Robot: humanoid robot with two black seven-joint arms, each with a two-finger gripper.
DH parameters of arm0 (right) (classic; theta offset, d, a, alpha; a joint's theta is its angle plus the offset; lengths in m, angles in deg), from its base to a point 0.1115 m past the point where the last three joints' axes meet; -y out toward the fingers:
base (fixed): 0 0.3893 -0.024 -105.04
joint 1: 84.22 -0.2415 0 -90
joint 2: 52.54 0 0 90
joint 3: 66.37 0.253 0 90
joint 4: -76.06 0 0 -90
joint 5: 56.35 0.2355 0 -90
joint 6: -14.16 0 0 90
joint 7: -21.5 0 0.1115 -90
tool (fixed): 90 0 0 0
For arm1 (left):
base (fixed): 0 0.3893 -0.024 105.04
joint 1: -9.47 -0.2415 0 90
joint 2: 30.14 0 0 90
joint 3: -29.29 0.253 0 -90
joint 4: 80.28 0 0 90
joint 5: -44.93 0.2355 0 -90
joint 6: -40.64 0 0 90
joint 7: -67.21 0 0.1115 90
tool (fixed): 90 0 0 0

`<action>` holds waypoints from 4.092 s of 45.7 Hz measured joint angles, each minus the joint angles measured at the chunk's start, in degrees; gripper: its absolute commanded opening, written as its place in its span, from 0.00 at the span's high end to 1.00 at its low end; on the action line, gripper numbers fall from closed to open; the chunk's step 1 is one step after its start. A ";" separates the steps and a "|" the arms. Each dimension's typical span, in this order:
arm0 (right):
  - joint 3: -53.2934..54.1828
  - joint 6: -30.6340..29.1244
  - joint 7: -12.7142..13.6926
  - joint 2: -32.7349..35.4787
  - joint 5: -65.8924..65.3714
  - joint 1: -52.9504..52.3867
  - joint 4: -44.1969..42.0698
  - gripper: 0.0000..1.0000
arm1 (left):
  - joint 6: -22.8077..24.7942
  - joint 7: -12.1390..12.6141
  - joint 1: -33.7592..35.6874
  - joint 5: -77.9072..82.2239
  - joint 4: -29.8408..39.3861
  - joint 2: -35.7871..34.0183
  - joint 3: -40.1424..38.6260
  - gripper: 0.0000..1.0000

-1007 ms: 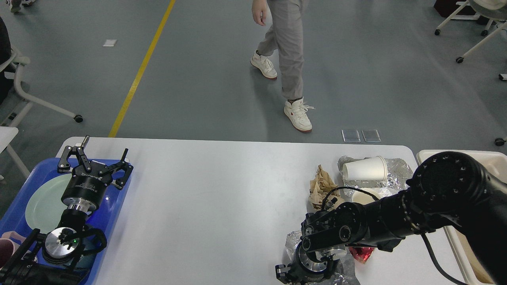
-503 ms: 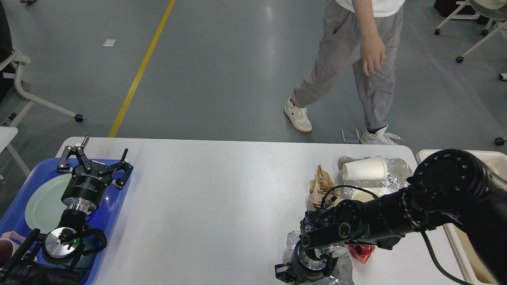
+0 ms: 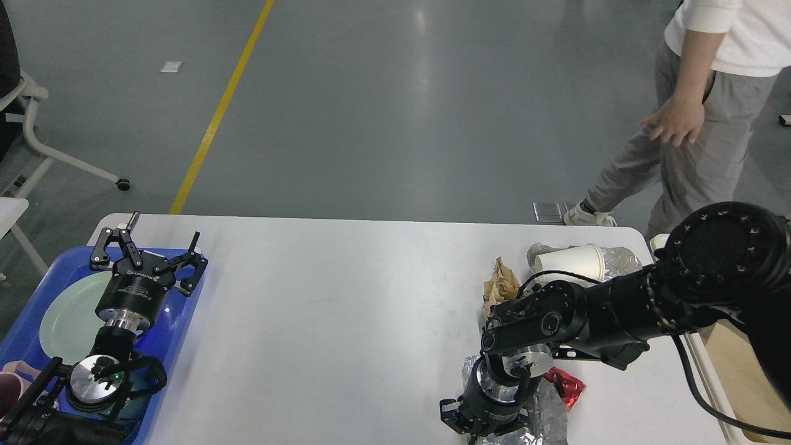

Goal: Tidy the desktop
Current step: 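Carry the silver foil wrap into the white bin and release, then raise the right gripper out of the bin toward the paper cups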

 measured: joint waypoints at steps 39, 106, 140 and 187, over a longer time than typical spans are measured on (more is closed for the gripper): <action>-22.10 -18.50 -0.42 13.43 17.07 -42.60 22.92 1.00 | -0.08 -0.09 0.00 -0.08 0.00 -0.03 0.00 0.03; -43.08 7.60 -17.65 31.13 15.07 -13.38 -12.67 1.00 | -0.09 -0.03 0.02 -0.04 0.00 0.00 0.00 0.04; -19.77 15.47 -17.56 19.72 15.77 42.02 -68.18 1.00 | -0.09 -0.05 0.01 -0.03 0.00 0.00 0.00 0.03; -18.57 13.98 -19.16 19.92 15.86 36.33 -69.22 0.00 | -0.09 0.00 0.00 -0.03 0.00 0.00 0.00 0.03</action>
